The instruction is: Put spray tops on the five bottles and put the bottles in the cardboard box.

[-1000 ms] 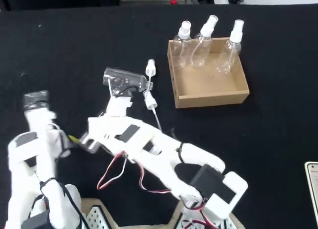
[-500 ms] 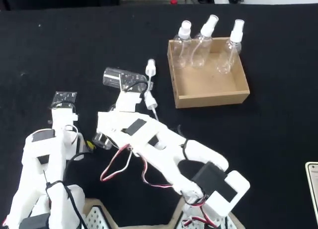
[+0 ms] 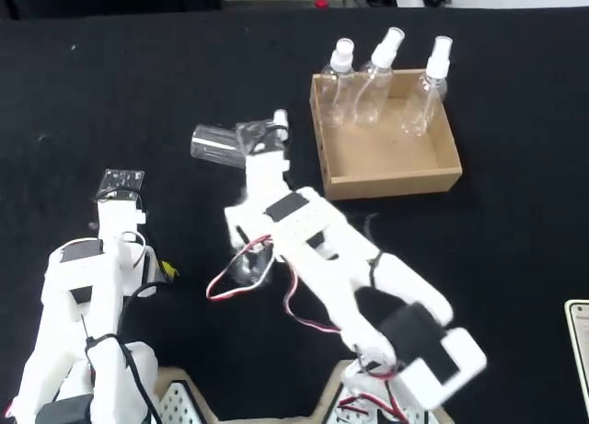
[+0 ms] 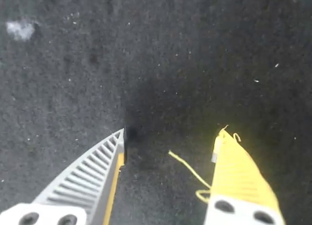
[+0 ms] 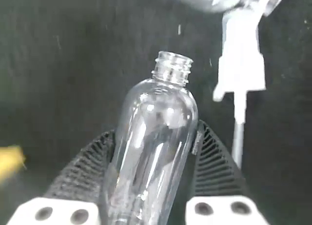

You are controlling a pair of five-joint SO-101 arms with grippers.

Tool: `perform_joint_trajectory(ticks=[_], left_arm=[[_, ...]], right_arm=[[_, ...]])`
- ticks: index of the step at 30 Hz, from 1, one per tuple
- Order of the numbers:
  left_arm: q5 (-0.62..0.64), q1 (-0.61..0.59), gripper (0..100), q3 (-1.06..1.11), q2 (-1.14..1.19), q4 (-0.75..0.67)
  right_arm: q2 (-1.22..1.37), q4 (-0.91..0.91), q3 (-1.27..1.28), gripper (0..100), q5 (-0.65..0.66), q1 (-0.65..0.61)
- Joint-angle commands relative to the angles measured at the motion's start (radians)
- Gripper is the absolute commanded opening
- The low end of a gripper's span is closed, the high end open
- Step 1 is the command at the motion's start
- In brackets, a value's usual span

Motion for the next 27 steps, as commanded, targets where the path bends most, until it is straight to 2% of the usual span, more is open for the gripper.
perform_joint_trajectory(ticks=[1, 6, 10, 13, 15, 18, 22, 27], left_arm=[[-0.008, 0.012, 28, -0.007, -0.028, 0.011], [-0.008, 0.012, 28, -0.005, -0.028, 0.011], [-0.009, 0.012, 28, -0.005, -0.028, 0.011], [-0.009, 0.012, 28, 0.002, -0.028, 0.009], [-0.009, 0.012, 28, 0.002, -0.028, 0.009], [-0.011, 0.012, 28, 0.001, -0.028, 0.009], [-0.011, 0.012, 28, 0.002, -0.028, 0.009], [-0.011, 0.012, 28, 0.004, -0.028, 0.009]], right_arm=[[-0.136, 0.209, -0.036, 6.0, 0.316, 0.043], [-0.331, 0.453, -0.036, 6.0, 0.703, 0.172], [-0.47, 0.591, -0.028, 6.0, 0.973, 0.399], [-0.522, 0.609, 0.018, 6.0, 1.122, 0.591], [-0.526, 0.551, 0.082, 6.1, 1.181, 0.694], [-0.521, 0.427, 0.197, 8.0, 1.204, 0.775], [-0.484, 0.325, 0.318, 16.2, 1.203, 0.758], [-0.44, 0.413, 0.278, 20.6, 1.2, 0.666]])
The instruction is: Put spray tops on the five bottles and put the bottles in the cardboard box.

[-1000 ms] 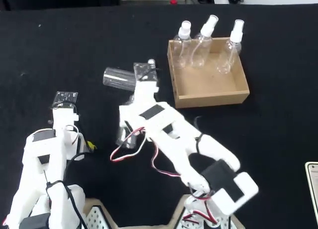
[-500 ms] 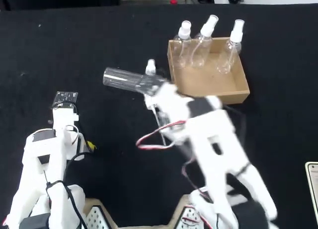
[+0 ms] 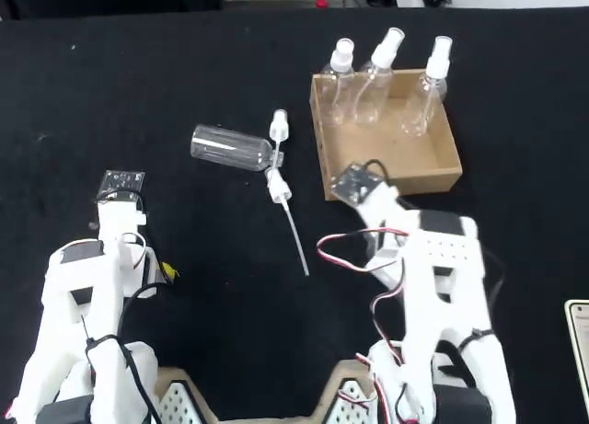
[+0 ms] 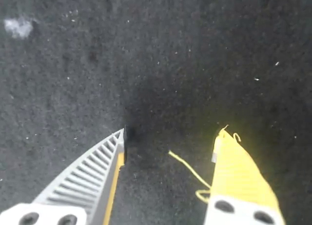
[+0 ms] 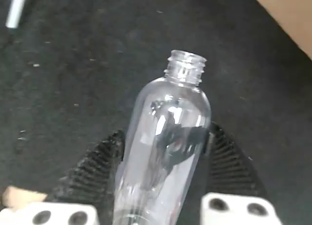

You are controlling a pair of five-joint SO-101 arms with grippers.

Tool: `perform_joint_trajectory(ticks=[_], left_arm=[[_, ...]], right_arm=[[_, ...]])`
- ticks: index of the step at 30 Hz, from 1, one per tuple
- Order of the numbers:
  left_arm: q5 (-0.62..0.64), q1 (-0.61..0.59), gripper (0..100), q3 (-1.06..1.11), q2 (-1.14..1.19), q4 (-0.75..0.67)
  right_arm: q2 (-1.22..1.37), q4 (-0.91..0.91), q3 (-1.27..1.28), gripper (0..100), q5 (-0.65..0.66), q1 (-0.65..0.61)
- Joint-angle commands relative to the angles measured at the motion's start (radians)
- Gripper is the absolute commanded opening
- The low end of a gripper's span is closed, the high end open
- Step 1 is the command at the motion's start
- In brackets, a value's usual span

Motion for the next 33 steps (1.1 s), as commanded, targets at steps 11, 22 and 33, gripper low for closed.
perform_joint_trajectory(ticks=[11, 22, 33], left_arm=[[-0.011, 0.012, 28, -0.005, -0.023, 0.009], [-0.011, 0.012, 28, -0.005, -0.023, 0.009], [-0.011, 0.012, 28, -0.005, -0.023, 0.009]], right_arm=[[0.268, 0.275, -0.344, 34.8, -0.227, -0.101], [0.441, 0.431, -0.53, 28.9, -0.324, -0.161], [0.46, 0.244, -0.414, 28.9, -0.169, -0.101]])
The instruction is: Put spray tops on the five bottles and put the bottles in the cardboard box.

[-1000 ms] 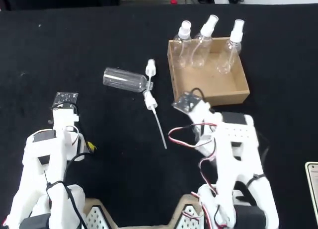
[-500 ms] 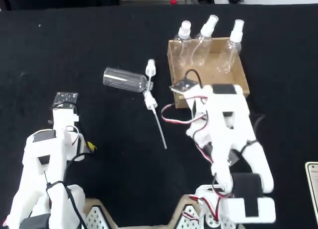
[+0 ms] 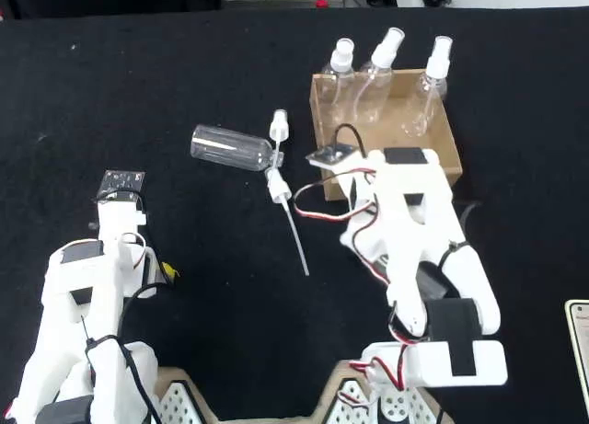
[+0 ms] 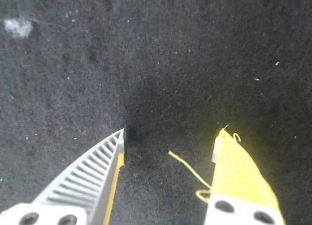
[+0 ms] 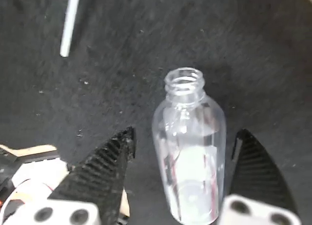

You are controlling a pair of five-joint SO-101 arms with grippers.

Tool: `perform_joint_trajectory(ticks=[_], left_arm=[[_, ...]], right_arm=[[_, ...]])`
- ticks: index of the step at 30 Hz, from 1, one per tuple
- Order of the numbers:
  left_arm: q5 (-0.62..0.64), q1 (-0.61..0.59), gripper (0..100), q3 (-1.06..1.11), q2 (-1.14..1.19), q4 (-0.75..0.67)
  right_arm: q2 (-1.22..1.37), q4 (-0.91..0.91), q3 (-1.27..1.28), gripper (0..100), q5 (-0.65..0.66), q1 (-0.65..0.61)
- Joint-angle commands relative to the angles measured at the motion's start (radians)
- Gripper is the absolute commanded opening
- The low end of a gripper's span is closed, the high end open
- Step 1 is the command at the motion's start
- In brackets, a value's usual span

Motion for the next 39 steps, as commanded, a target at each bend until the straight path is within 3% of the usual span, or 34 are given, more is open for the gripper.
perform_joint_trajectory(ticks=[1, 10, 13, 20, 26, 33, 39], left_arm=[[-0.011, 0.012, 28, -0.005, -0.023, 0.009], [-0.011, 0.012, 28, -0.005, -0.023, 0.009], [-0.011, 0.012, 28, -0.004, -0.023, 0.009], [-0.011, 0.012, 28, -0.004, -0.023, 0.011], [-0.011, 0.012, 28, -0.004, -0.023, 0.011], [-0.011, 0.012, 28, -0.004, -0.023, 0.011], [-0.011, 0.012, 28, 0.007, -0.023, -0.002]], right_arm=[[-0.007, -0.063, 0.041, 28.9, 0.094, 0.04], [0.001, -0.092, 0.064, 28.1, 0.186, 0.149], [-0.007, -0.106, 0.065, 20.7, 0.186, 0.222], [-0.07, -0.158, 0.061, 18.8, 0.304, 0.559], [-0.117, -0.183, 0.01, 18.8, 0.305, 0.833], [-0.051, -0.305, -0.005, 18.8, 0.176, 0.881], [0.073, -0.097, -0.193, 23.7, 0.13, 0.858]])
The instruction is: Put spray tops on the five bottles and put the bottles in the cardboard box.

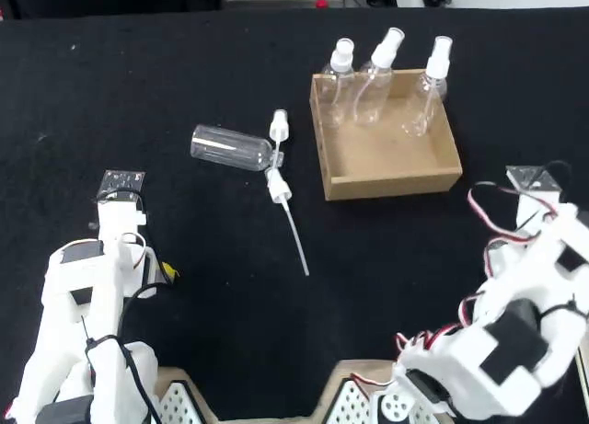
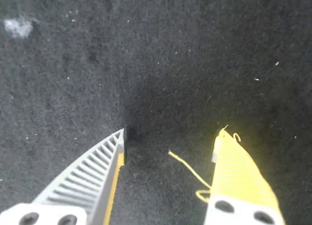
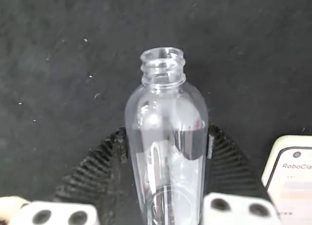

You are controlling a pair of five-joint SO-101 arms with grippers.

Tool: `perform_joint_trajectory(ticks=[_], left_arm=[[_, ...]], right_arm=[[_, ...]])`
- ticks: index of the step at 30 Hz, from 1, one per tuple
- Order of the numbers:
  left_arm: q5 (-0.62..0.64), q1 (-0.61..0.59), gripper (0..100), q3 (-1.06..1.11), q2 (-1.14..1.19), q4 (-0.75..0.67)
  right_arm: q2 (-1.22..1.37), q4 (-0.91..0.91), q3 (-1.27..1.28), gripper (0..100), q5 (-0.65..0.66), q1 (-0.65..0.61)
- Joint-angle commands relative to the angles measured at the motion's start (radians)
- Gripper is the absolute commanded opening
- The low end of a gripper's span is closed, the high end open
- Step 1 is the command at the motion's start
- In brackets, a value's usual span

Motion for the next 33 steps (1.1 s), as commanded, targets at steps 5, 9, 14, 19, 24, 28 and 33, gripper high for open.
perform_joint_trajectory(ticks=[5, 9, 14, 19, 24, 28, 33], left_arm=[[-0.011, -0.025, 28, 0.004, -0.023, -0.012], [-0.011, -0.03, 28, 0.004, -0.023, -0.012], [-0.011, -0.03, 28, 0.004, -0.023, -0.012], [-0.011, -0.03, 28, 0.005, -0.023, -0.012], [-0.011, -0.03, 28, 0.005, -0.023, -0.012], [-0.011, -0.03, 28, 0.005, -0.023, -0.012], [-0.011, -0.03, 28, 0.005, -0.023, -0.012]], right_arm=[[0.09, 0.269, -0.286, 34.5, -0.025, -0.006], [0.119, 0.298, -0.332, 30.9, -0.025, -0.029], [0.16, 0.298, -0.331, 30.8, -0.025, -0.068], [0.194, 0.321, -0.332, 30.8, -0.026, -0.094], [0.197, 0.276, -0.326, 30.8, -0.026, -0.072], [0.197, 0.153, -0.254, 30.8, -0.02, -0.046], [0.197, 0.124, -0.186, 30.4, 0.031, -0.046]])
